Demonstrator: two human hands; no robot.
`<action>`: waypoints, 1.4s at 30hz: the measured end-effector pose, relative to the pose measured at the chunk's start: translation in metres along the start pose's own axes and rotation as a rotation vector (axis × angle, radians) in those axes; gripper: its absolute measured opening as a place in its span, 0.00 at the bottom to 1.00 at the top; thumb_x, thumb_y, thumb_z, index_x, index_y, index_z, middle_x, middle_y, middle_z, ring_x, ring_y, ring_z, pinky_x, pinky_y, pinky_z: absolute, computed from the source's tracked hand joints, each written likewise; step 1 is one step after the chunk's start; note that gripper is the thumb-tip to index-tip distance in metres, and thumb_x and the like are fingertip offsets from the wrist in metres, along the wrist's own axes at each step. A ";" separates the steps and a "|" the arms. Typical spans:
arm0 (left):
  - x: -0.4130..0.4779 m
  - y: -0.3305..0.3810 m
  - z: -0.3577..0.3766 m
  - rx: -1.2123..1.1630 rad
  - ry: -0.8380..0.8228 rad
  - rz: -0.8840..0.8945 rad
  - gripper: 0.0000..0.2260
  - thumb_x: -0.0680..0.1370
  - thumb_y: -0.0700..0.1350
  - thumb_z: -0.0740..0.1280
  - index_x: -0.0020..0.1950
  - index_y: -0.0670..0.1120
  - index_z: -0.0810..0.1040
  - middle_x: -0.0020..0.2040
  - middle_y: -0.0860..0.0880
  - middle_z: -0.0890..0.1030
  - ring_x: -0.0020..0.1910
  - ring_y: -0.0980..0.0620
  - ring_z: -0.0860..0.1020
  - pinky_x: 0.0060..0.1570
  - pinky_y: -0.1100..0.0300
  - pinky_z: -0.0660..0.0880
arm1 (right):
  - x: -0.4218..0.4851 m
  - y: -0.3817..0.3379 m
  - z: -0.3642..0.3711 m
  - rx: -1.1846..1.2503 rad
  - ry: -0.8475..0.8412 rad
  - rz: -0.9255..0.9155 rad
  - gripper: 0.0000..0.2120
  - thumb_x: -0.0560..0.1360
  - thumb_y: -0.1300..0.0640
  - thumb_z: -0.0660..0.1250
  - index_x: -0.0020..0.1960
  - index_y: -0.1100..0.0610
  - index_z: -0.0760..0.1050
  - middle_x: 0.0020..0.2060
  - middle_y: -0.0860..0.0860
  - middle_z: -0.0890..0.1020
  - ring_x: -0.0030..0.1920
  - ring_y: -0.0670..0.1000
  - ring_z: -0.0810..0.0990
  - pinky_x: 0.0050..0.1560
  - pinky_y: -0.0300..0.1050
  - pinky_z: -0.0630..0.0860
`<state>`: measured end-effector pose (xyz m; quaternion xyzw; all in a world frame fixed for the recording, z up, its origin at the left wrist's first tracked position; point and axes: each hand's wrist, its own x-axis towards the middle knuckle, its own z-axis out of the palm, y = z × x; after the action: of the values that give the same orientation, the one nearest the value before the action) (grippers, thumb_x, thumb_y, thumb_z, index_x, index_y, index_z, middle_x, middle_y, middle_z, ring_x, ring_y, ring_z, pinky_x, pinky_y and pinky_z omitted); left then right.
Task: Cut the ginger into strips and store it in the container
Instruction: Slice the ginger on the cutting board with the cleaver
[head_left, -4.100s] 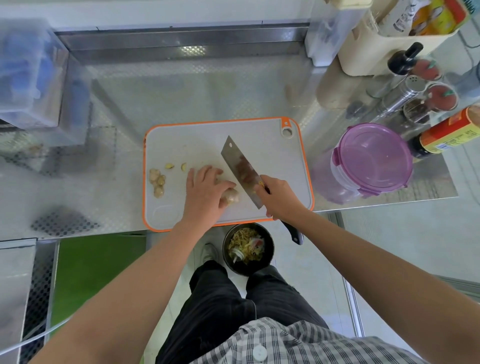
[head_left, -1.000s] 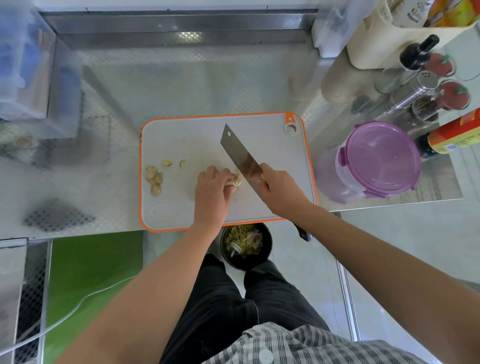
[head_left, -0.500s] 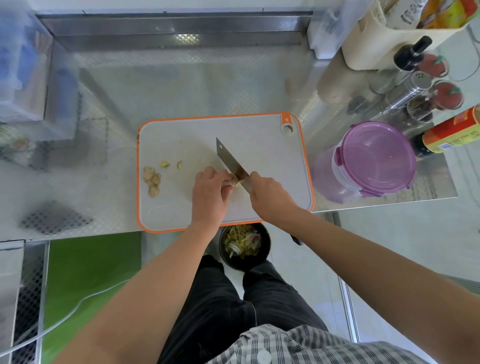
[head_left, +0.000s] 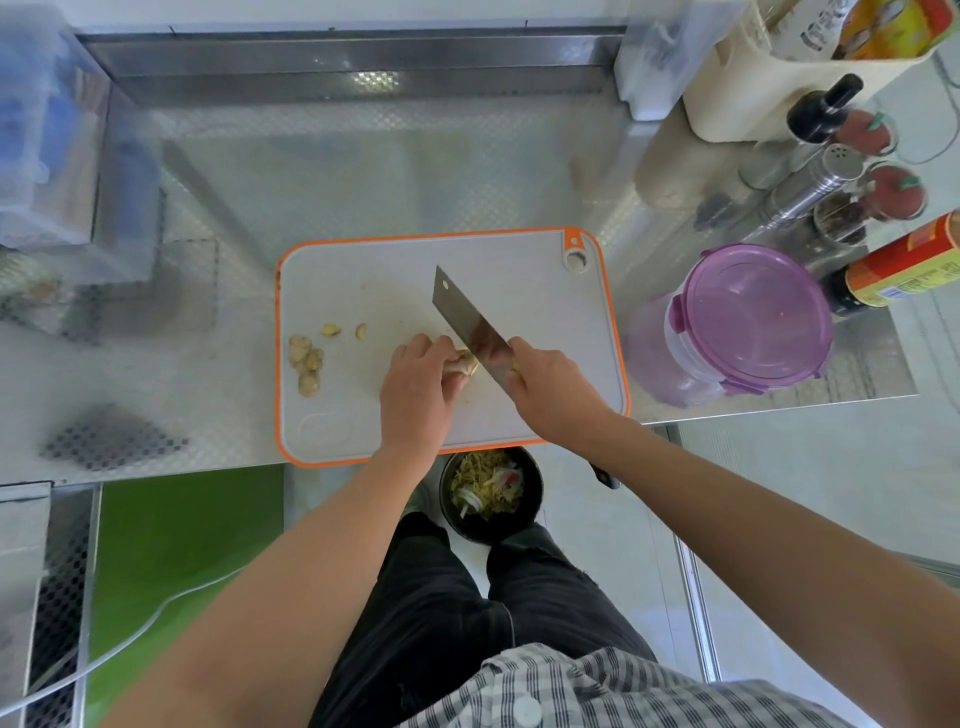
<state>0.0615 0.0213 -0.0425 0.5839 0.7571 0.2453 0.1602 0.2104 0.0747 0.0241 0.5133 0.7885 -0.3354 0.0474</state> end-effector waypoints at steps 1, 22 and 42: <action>0.000 0.000 0.000 -0.003 0.001 -0.001 0.10 0.70 0.38 0.74 0.47 0.42 0.76 0.42 0.46 0.75 0.43 0.44 0.73 0.34 0.53 0.71 | 0.000 0.000 0.001 -0.005 -0.005 0.008 0.05 0.78 0.62 0.54 0.47 0.55 0.59 0.32 0.52 0.66 0.37 0.59 0.68 0.37 0.48 0.64; 0.001 0.001 0.000 -0.015 -0.005 -0.034 0.08 0.71 0.40 0.74 0.46 0.43 0.77 0.43 0.48 0.75 0.44 0.47 0.73 0.38 0.60 0.65 | 0.012 -0.003 0.005 0.088 0.057 0.026 0.04 0.80 0.59 0.56 0.49 0.59 0.64 0.36 0.56 0.73 0.36 0.59 0.71 0.35 0.48 0.66; 0.001 -0.001 0.002 -0.046 0.010 -0.037 0.08 0.70 0.40 0.74 0.45 0.43 0.77 0.42 0.48 0.76 0.43 0.46 0.73 0.37 0.59 0.67 | 0.004 -0.010 0.007 -0.070 -0.041 0.075 0.06 0.79 0.64 0.54 0.48 0.55 0.59 0.33 0.50 0.65 0.37 0.56 0.68 0.36 0.46 0.64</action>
<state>0.0612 0.0222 -0.0448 0.5644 0.7629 0.2627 0.1742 0.1982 0.0712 0.0215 0.5338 0.7788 -0.3157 0.0940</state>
